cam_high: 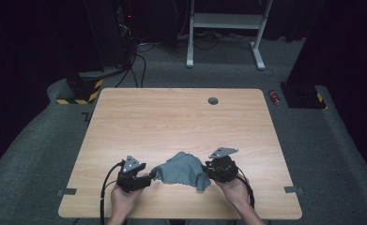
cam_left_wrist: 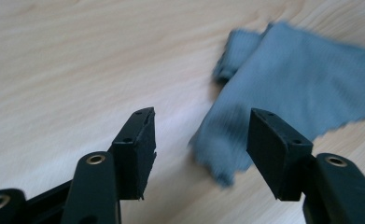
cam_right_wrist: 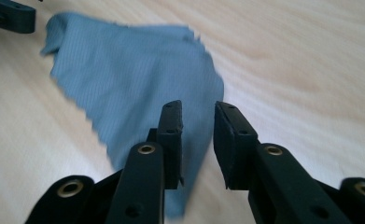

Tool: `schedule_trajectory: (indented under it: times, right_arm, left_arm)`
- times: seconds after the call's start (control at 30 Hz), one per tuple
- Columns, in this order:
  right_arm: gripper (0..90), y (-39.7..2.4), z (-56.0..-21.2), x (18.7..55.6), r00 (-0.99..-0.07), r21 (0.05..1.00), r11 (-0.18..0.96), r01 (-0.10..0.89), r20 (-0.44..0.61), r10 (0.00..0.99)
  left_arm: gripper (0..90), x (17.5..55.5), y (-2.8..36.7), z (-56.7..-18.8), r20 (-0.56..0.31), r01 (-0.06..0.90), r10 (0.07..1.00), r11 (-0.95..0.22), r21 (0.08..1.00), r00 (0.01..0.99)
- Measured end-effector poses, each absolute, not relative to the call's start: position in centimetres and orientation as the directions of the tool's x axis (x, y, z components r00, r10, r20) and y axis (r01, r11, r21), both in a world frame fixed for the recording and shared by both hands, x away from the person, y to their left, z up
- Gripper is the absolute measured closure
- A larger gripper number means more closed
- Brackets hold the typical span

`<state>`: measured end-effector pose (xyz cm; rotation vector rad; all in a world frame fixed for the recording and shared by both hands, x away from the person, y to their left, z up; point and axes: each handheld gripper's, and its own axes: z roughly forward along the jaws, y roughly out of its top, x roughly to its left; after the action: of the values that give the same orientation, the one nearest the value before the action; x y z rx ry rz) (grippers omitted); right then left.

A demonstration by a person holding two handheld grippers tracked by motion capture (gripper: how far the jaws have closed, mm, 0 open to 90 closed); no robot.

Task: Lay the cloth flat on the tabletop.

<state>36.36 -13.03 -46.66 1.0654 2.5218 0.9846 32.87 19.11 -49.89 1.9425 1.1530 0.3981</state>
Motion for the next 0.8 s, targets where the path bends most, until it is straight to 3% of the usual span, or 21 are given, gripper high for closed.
schedule_trajectory:
  times: [0.23,0.43,0.57,0.7,0.8]
  right_arm:
    - [68.3,-10.3,-49.6,39.3,-0.656,0.605,0.502,0.618,0.044,0.754]
    - [89.5,-10.7,-50.3,38.5,-0.693,0.575,0.570,0.587,-0.009,0.721]
    - [89.5,-11.4,-50.2,37.6,-0.715,0.571,0.598,0.562,-0.029,0.699]
    - [78.8,-11.9,-49.8,38.0,-0.675,0.608,0.538,0.584,-0.004,0.738]
    - [75.7,-11.5,-49.7,38.6,-0.661,0.611,0.529,0.588,-0.013,0.750]
  left_arm:
    - [47.8,35.9,16.8,-49.3,-0.130,0.617,0.821,-0.303,0.726,0.556]
    - [57.5,36.1,15.2,-50.7,-0.133,0.650,0.790,-0.381,0.658,0.598]
    - [60.5,35.8,15.6,-50.6,-0.161,0.653,0.783,-0.364,0.664,0.600]
    - [55.5,36.7,16.1,-49.4,-0.170,0.656,0.808,-0.313,0.686,0.564]
    - [53.8,38.0,15.8,-48.7,-0.163,0.658,0.818,-0.307,0.687,0.551]
